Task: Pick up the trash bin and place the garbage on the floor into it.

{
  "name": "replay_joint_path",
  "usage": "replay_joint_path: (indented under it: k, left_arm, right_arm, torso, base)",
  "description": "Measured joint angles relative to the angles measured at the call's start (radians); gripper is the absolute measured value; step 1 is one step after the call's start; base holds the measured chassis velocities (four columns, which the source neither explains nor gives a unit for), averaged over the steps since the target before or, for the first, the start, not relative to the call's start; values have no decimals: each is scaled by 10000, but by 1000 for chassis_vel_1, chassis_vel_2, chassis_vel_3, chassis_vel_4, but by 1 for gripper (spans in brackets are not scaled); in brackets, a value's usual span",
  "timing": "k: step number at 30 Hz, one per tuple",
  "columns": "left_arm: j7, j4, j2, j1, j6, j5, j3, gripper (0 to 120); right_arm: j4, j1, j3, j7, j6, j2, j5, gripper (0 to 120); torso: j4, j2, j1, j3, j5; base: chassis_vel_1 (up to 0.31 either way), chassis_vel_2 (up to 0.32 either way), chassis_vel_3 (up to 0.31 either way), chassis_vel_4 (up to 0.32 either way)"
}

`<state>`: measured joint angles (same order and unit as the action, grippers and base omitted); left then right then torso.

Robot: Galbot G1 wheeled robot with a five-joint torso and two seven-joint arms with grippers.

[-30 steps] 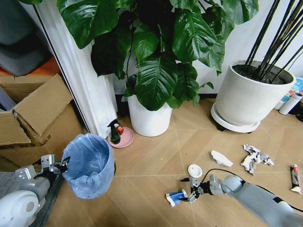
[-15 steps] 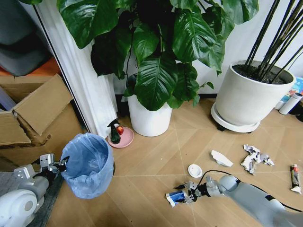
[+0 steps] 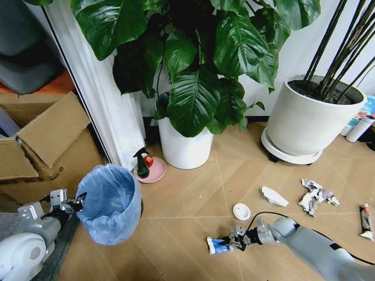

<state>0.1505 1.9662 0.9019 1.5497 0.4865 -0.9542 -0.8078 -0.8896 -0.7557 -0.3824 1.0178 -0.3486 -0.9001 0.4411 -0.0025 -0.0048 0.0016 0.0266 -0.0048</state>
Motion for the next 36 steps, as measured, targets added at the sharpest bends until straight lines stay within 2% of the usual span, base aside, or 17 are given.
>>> replay_joint_path:
  k: [7, 9, 15, 17, 19, 21, 25, 30, 36]
  left_arm:
    - [-86, 87, -343, -34, 16, -122, 311, 0]
    - [-122, 114, -390, -16, 16, -122, 339, 0]
    - [-121, 480, -424, 200, 30, -95, 489, 0]
    - [-31, 670, -430, 167, 82, -119, 655, 0]
    - [-1, 698, -511, 83, 94, -142, 827, 0]
    - [16, 674, -841, -221, 97, -247, 1370, 0]
    - [-125, 607, -1342, -484, 59, -410, 1900, 0]
    - [-337, 442, -1834, -866, -69, -604, 2527, 0]
    - [-477, 133, -1977, -1478, -172, -761, 3111, 0]
  right_arm:
    - [-1415, -1348, 1676, -632, 56, 301, 422, 0]
    - [-1683, -1426, 1856, -836, 53, 301, 586, 0]
    - [-3953, -1258, 2425, -2528, -18, 257, 1925, 0]
    - [-5033, -809, 2403, -3292, 92, 263, 2698, 0]
    - [-5420, -576, 2392, -3587, 144, 260, 3062, 0]
    - [-6107, -187, 2346, -4138, 273, 320, 3714, 0]
    - [-6659, 269, 2070, -4613, 283, 336, 4183, 0]
    - [-6930, 963, 1484, -4537, 395, -88, 4699, 0]
    - [-6661, 1607, 732, -4215, 590, -664, 4988, 0]
  torso:
    - [-6, 0, 0, 0, 2]
    - [-7, 0, 0, 0, 1]
    - [4, 0, 0, 0, 2]
    - [3, 0, 0, 1, -3]
    - [9, 0, 0, 0, 2]
    - [2, 0, 0, 1, -5]
    - [-5, 0, 0, 1, 0]
    - [1, 0, 0, 2, 1]
    - [2, 0, 0, 2, -1]
  base:
    - [0, 0, 0, 0]
    - [0, 0, 0, 0]
    - [0, 0, 0, 0]
    - [0, 0, 0, 0]
    - [0, 0, 0, 0]
    - [0, 0, 0, 0]
    - [0, 0, 0, 0]
    - [0, 0, 0, 0]
    - [0, 0, 0, 0]
